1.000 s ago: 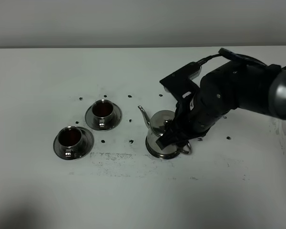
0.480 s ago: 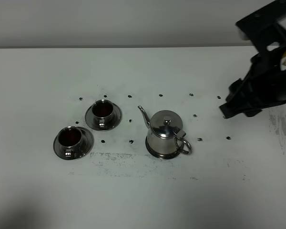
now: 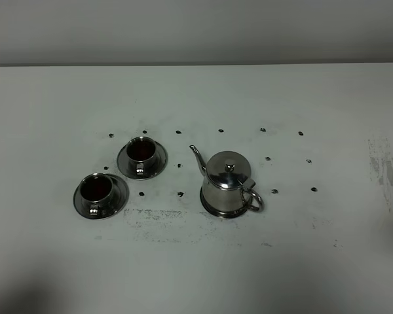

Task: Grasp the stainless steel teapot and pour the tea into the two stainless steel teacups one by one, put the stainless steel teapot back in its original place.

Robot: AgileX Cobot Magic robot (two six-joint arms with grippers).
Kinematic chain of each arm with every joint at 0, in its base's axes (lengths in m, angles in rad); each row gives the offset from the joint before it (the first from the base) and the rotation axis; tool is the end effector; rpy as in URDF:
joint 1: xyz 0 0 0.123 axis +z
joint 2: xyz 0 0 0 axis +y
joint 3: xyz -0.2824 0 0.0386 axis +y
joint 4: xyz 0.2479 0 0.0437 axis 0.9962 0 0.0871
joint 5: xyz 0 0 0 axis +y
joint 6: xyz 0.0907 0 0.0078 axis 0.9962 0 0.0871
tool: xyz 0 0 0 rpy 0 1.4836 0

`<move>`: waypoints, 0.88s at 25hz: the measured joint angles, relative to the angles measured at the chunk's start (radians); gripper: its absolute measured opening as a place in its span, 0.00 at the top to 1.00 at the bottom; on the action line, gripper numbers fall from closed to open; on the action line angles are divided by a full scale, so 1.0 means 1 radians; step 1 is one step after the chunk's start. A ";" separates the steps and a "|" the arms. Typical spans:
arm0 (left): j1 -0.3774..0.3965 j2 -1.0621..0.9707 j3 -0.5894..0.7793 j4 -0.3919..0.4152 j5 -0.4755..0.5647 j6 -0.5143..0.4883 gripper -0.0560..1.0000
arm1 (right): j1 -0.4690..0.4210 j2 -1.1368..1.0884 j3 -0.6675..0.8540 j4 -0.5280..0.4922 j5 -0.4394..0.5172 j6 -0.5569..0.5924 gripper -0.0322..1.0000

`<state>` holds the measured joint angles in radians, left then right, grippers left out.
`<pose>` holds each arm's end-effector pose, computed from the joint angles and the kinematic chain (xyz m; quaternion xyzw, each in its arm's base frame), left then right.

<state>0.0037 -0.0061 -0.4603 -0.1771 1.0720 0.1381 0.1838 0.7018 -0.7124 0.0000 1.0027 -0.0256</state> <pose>-0.0025 -0.0141 0.2662 0.0603 0.8592 -0.0527 0.5053 0.1109 0.0206 0.3095 -0.0988 0.9399 0.0258 0.3258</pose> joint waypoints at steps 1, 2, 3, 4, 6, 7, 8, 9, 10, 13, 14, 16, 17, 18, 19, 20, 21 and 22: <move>0.000 0.000 0.000 0.000 0.000 0.000 0.54 | -0.026 -0.052 0.034 0.000 0.011 0.000 0.48; 0.000 0.000 0.000 0.000 0.000 0.000 0.54 | -0.046 -0.088 0.060 0.006 0.017 0.000 0.48; 0.000 0.000 0.000 0.000 0.000 0.000 0.54 | -0.070 -0.124 0.081 0.006 0.021 0.000 0.48; 0.000 0.000 0.000 0.000 0.000 0.000 0.54 | -0.094 -0.154 0.095 0.006 0.021 0.000 0.48; 0.000 0.000 0.000 0.000 0.000 0.000 0.54 | -0.134 -0.199 0.126 0.006 0.021 0.001 0.48; 0.000 0.000 0.000 0.000 0.000 0.000 0.54 | -0.152 -0.220 0.140 0.006 0.020 0.001 0.48; 0.000 0.000 0.000 0.000 0.000 0.000 0.54 | -0.167 -0.236 0.154 0.006 0.023 0.001 0.48; 0.000 0.000 0.000 0.000 0.000 0.000 0.54 | -0.178 -0.248 0.160 0.005 0.024 0.001 0.48; 0.000 0.000 0.000 0.000 0.000 0.000 0.54 | -0.189 -0.261 0.160 0.005 0.025 0.001 0.48; 0.000 0.000 0.000 0.000 0.000 0.000 0.54 | -0.205 -0.305 0.160 0.005 0.032 0.001 0.48; 0.000 0.000 0.000 0.000 0.000 0.000 0.54 | -0.205 -0.326 0.160 0.005 0.042 0.002 0.48; 0.000 0.000 0.000 0.000 0.000 0.000 0.54 | -0.205 -0.370 0.160 0.005 0.072 0.002 0.48; 0.000 0.000 0.000 0.000 0.000 0.000 0.54 | -0.205 -0.393 0.160 0.005 0.089 0.001 0.48; 0.000 0.000 0.000 0.000 0.000 0.000 0.54 | -0.205 -0.415 0.160 0.005 0.105 0.001 0.48; 0.000 0.000 0.000 0.000 0.000 0.000 0.54 | -0.205 -0.436 0.163 0.005 0.115 0.001 0.48; 0.000 0.000 0.000 0.000 0.000 0.000 0.54 | -0.205 -0.454 0.172 0.005 0.117 0.001 0.48; 0.000 0.000 0.000 0.000 0.000 0.000 0.54 | -0.205 -0.475 0.183 0.005 0.115 0.001 0.48; 0.000 0.000 0.000 0.000 0.000 0.000 0.54 | -0.205 -0.492 0.188 0.005 0.115 0.001 0.48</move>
<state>0.0037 -0.0061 -0.4603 -0.1771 1.0720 0.1381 -0.0211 0.2099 -0.5240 0.0053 1.1180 -0.0247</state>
